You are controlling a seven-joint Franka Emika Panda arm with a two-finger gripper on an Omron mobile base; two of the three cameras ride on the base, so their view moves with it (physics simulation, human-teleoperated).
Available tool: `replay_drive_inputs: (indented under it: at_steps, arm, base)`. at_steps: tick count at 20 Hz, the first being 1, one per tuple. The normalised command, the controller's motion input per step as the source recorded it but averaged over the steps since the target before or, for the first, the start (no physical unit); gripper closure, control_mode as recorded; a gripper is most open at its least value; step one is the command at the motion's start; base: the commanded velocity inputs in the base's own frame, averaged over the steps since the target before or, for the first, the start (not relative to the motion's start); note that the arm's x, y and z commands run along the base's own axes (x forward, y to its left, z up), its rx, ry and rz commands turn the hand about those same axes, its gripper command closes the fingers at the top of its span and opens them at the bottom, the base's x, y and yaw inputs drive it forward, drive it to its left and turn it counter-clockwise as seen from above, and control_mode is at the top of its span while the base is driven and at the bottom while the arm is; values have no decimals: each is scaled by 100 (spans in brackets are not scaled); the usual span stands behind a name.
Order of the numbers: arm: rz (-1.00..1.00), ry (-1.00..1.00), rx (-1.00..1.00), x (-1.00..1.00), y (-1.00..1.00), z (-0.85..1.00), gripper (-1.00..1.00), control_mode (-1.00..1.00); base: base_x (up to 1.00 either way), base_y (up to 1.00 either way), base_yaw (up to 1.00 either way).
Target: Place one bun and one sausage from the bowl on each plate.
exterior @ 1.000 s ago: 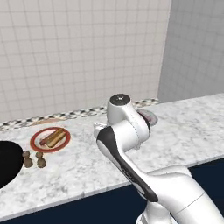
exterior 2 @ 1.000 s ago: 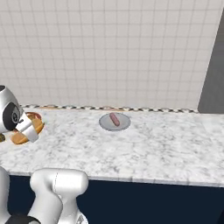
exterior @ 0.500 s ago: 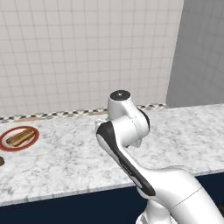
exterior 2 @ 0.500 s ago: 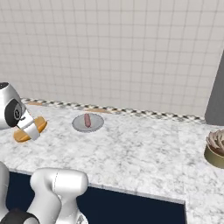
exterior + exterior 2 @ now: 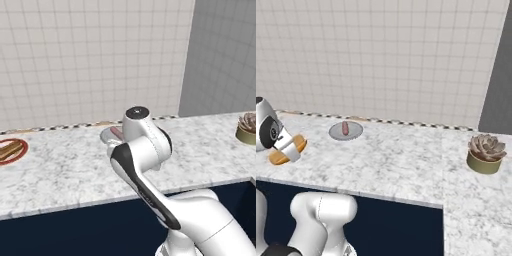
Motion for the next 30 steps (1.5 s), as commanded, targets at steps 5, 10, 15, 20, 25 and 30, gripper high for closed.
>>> replay_drive_inputs:
  at_steps: [5, 10, 15, 20, 25, 30]
  arm:
    - [0, 0, 0, 0, 0, 0, 100, 100]
    - [0, 0, 0, 0, 0, 0, 100, 100]
    - [0, 3, 4, 60, -7, 0, 100, -100]
    - [1, 5, 2, 100, -7, 0, 100, -100]
    - [13, 12, 0, 100, -10, 0, 100, -100]
    - [32, 22, -1, 100, -8, -14, 100, -100]
  base:
    - [27, -15, -2]
    - [85, -43, -2]
    - [38, -2, 0]
    - [0, 0, 0]
    - [0, 0, 0]
    - [0, 0, 0]
